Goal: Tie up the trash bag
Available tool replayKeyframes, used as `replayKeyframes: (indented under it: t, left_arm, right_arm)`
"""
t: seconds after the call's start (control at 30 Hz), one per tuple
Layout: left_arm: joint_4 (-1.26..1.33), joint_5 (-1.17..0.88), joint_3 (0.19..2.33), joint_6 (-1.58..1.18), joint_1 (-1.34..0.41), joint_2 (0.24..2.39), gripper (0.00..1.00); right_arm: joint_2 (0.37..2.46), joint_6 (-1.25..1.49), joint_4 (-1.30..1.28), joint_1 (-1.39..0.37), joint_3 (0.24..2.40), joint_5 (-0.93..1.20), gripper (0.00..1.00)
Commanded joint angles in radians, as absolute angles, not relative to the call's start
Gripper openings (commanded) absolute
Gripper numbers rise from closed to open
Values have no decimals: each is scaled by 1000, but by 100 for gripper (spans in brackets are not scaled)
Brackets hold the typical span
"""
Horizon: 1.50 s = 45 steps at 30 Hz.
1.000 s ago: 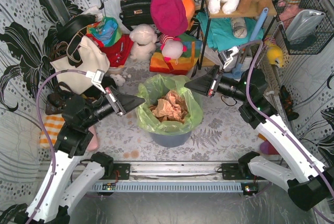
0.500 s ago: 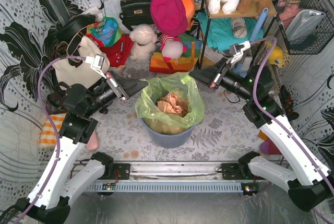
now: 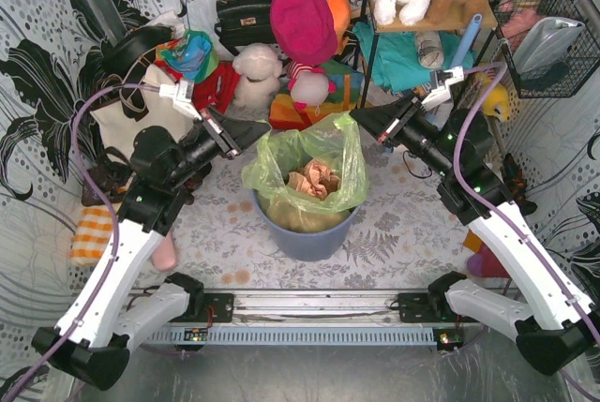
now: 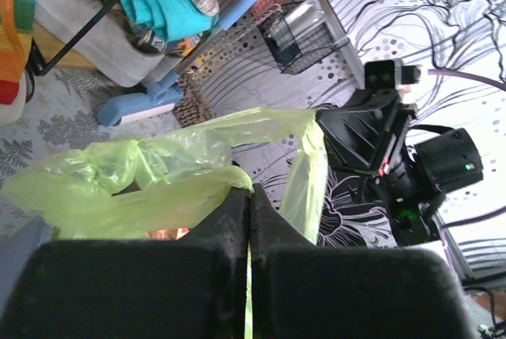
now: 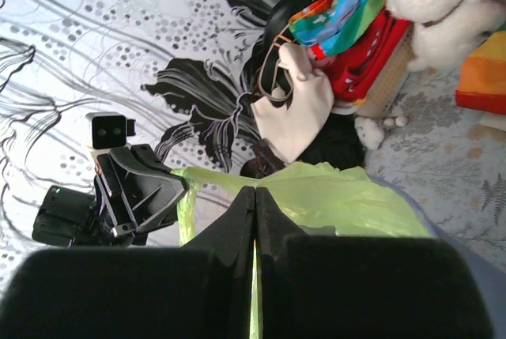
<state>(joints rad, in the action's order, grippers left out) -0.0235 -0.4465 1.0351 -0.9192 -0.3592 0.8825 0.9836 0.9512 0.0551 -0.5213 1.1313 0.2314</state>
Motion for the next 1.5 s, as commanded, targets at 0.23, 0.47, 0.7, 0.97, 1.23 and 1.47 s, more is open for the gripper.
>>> replayKeyframes:
  t: [0.23, 0.47, 0.7, 0.97, 1.23, 1.47]
  left_arm:
    - [-136, -373, 1259, -761, -361, 1034, 0]
    - [-269, -262, 1238, -696, -360, 1059, 0]
    - [-239, -211, 1195, -711, -360, 1126, 0]
    - [-198, -179, 1239, -704, -360, 1217, 0]
    - [-54, -262, 1296, -680, -360, 1200, 0]
    - [129, -409, 1256, -701, -360, 1109, 0]
  right_arm:
    - [972, 847, 31, -524, 1178, 84, 0]
    - [1091, 873, 33, -524, 1165, 116, 0]
    - [1233, 896, 123, -525, 1173, 154, 0]
    - [1319, 894, 234, -526, 1189, 153, 0]
    - [1343, 875, 328, -527, 1254, 193, 0]
    - [1285, 855, 365, -526, 1248, 253, 0]
